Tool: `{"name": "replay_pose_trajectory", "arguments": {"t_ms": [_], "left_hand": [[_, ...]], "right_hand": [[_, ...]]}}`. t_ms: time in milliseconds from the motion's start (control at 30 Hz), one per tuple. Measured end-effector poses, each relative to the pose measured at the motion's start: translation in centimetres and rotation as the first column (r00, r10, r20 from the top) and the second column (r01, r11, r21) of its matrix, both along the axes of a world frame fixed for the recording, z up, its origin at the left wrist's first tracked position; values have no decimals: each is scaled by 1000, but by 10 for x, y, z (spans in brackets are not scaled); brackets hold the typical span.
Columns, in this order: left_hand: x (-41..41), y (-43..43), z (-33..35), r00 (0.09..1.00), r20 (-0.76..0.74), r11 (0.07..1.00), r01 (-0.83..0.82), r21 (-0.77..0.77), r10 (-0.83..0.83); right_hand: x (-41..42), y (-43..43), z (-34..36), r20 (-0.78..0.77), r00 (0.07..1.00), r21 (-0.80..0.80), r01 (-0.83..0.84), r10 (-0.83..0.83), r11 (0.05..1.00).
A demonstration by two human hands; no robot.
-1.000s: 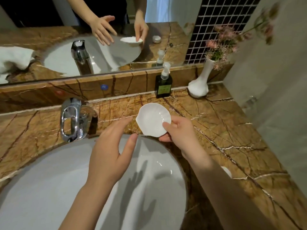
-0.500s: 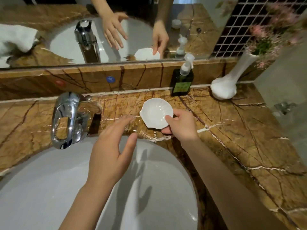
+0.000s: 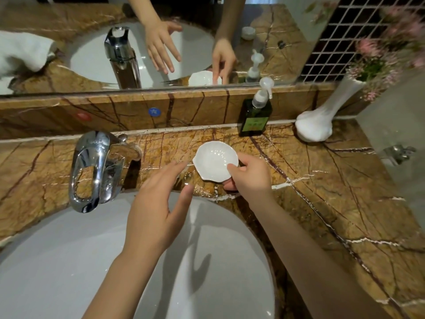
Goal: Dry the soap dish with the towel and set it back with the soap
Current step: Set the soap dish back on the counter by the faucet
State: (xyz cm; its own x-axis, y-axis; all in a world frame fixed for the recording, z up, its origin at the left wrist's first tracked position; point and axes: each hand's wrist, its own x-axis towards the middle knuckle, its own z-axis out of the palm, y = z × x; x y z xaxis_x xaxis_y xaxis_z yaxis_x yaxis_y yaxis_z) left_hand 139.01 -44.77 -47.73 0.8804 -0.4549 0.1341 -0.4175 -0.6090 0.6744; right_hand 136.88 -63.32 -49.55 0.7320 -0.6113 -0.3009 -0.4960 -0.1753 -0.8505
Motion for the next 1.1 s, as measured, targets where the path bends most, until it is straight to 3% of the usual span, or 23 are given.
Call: {"name": "replay_pose_trajectory", "arguments": {"t_ms": [200, 333, 433, 533, 767, 900, 1100], "left_hand": [[0, 0, 1, 1000, 5, 1000, 4, 2, -4], [0, 4, 7, 1000, 5, 1000, 10, 28, -10], [0, 9, 19, 999, 33, 998, 27, 57, -29], [1, 10, 44, 993, 97, 994, 51, 94, -61], [19, 16, 136, 936, 317, 974, 88, 210, -153], [21, 29, 159, 913, 362, 948, 73, 310, -189], [15, 45, 160, 900, 344, 910, 121, 396, -269]], "right_hand": [[2, 0, 2, -58, 998, -37, -17, 15, 999], [0, -3, 4, -109, 994, 29, 6, -2, 1000], [-7, -3, 17, -150, 988, -223, -77, 44, 972], [-16, 4, 48, -71, 985, -416, -173, 158, 893], [-29, 27, 155, 30, 938, -756, -204, 345, 621], [-48, 45, 175, -83, 944, -813, -251, 321, 526], [-74, 66, 178, -96, 967, -808, -215, 238, 548]]}}
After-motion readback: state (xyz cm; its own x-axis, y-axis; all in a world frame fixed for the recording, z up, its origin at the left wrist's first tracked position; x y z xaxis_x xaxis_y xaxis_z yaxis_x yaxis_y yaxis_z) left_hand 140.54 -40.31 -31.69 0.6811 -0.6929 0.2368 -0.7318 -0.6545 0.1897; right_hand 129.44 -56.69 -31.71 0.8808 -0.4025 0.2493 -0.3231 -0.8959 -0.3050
